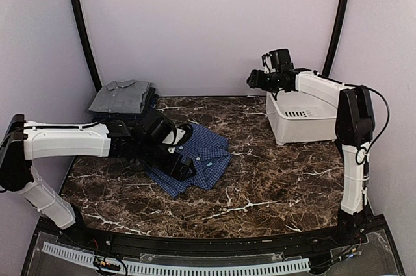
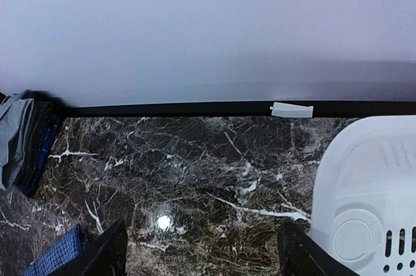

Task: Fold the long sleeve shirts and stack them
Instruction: Move the bin to the corner of the board, then pick up the square-folded shirt from the center of the board.

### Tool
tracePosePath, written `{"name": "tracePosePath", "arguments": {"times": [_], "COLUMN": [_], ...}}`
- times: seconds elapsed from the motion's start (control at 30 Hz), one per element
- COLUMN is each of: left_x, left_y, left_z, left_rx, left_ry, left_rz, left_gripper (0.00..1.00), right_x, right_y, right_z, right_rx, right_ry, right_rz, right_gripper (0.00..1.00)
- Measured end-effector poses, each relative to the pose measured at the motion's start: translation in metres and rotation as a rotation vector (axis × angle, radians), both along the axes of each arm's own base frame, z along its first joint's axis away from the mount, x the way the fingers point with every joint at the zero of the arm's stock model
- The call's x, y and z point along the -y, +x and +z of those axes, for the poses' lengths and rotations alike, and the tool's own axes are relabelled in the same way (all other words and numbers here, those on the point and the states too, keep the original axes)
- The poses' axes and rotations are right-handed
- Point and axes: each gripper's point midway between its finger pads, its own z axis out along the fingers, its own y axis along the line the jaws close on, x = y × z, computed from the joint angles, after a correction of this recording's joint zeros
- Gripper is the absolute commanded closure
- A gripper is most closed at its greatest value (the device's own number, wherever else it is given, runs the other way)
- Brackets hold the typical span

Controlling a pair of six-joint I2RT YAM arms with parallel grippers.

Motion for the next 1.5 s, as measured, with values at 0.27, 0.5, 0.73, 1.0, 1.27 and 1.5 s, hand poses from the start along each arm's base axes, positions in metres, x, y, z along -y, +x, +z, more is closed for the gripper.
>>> {"name": "tracePosePath", "arguments": {"times": [0.27,0.5,0.73,1.0,1.27,1.5], "left_x": [-0.003,0.021,0.024,0.027,0.029,0.048], "left_y": [-0.005,0.005,0.008,0.021,0.029,0.016], "left_z": [-0.051,-0.061,-0.084,-0.088,-0.050,0.043], "left_rx": [-0.018,0.047,0.054,0.109,0.185,0.266], "left_ry": [0.185,0.263,0.323,0.355,0.300,0.040], "left_rz": [0.005,0.004,-0.003,0.024,0.041,-0.045], "left_gripper": [0.12,0.15,0.27,0.85,1.00,1.00], "right_x": [-0.052,-0.058,-0.046,-0.053,-0.056,-0.048], "right_y": [-0.053,-0.114,-0.147,-0.181,-0.215,-0.230], "right_z": [-0.006,0.023,0.019,-0.030,-0.074,-0.087], "right_rx": [-0.043,-0.006,0.008,-0.061,-0.112,-0.135], "right_ry": [-0.082,-0.074,-0.074,-0.126,-0.182,-0.194], "right_rz": [0.133,0.189,0.188,0.241,0.328,0.347], "right_gripper": [0.23,0.24,0.24,0.29,0.30,0.30]}}
